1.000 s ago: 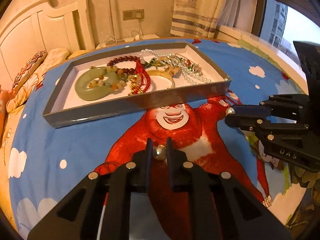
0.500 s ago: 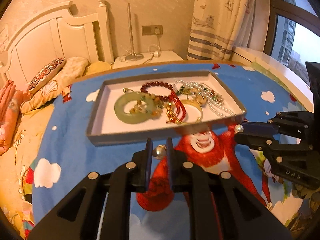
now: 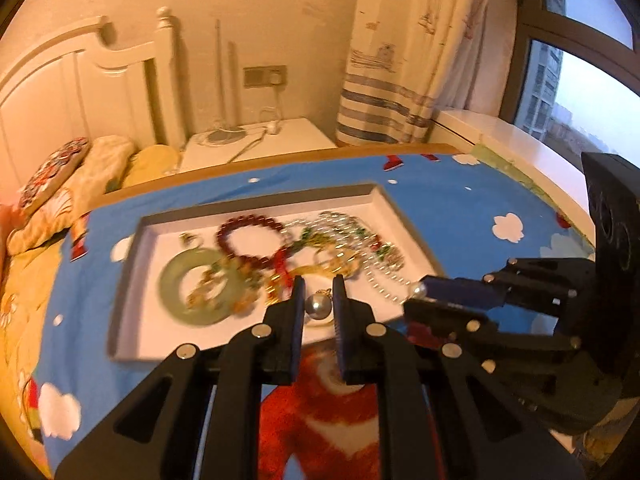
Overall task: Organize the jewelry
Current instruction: 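Carry the pearl earrings over the box and open the right tool while the left tool opens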
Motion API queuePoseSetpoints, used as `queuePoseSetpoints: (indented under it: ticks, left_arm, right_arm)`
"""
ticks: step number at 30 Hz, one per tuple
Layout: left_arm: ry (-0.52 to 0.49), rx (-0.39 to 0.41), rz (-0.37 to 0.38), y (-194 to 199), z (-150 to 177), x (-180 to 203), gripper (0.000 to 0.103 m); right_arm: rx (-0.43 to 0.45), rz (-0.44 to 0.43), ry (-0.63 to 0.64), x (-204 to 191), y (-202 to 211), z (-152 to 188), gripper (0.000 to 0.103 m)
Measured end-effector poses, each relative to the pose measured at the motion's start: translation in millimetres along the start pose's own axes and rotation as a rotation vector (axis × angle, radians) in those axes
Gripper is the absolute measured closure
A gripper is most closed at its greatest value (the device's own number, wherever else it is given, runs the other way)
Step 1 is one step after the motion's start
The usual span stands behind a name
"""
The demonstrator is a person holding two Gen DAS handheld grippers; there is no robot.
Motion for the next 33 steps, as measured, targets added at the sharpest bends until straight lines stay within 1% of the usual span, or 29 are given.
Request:
queuePoseSetpoints:
  ticks: [4,10,20,26,27,28,29,30,31,32,33]
  left_arm:
    - [-0.019,-0.030,0.007,-21,-8,5,0.090]
    - [-0.013,-0.069,-0.004,-45,-13,0,0.090]
    - [-0.013,-0.088,-0.019,-59,-12,-7,0.090]
    - [-0.002,-0.078,-0.036,-59,-13,-11,0.089]
    - [0.000,-0.074,-0.045,-58,-13,-12,0.086]
    - [0.003,-0.071,-0.050,-57,-13,-12,0.076]
    - [0.009,-0.063,-0.058,-54,-13,-14,0.070]
    - [0.015,-0.049,-0.070,-51,-12,-15,0.058]
    - [0.019,-0.039,-0.081,-49,-12,-16,0.049]
    - [0.023,-0.025,-0.093,-45,-11,-18,0.046]
    - [0.028,-0.014,-0.102,-40,-11,-20,0.043]
  right_arm:
    - [-0.010,-0.003,-0.008,5,-10,-1,0.084]
    - [-0.026,-0.019,-0.016,6,-25,-4,0.084]
    - [-0.048,-0.030,-0.018,5,-37,-4,0.084]
    - [-0.044,-0.024,-0.020,4,-38,-4,0.083]
    - [-0.042,-0.026,-0.022,4,-38,-4,0.083]
    - [-0.043,-0.028,-0.022,4,-38,-5,0.083]
    - [-0.044,-0.028,-0.022,3,-38,-5,0.082]
    - [-0.043,-0.025,-0.025,4,-37,-5,0.081]
    - [-0.042,-0.021,-0.032,4,-36,-4,0.075]
    - [-0.041,-0.019,-0.039,5,-35,-5,0.065]
    - [-0.038,-0.018,-0.047,5,-34,-5,0.060]
Point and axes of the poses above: each gripper's, at about its wrist camera, not at the fingertips, and y roughly against the way its jaws point, x to its right, z to its underside, the point moved 2 cm from there along -y, roughly the way its jaws point, and after that the axes turned 6 degrees about z, right-handed, at the moved point
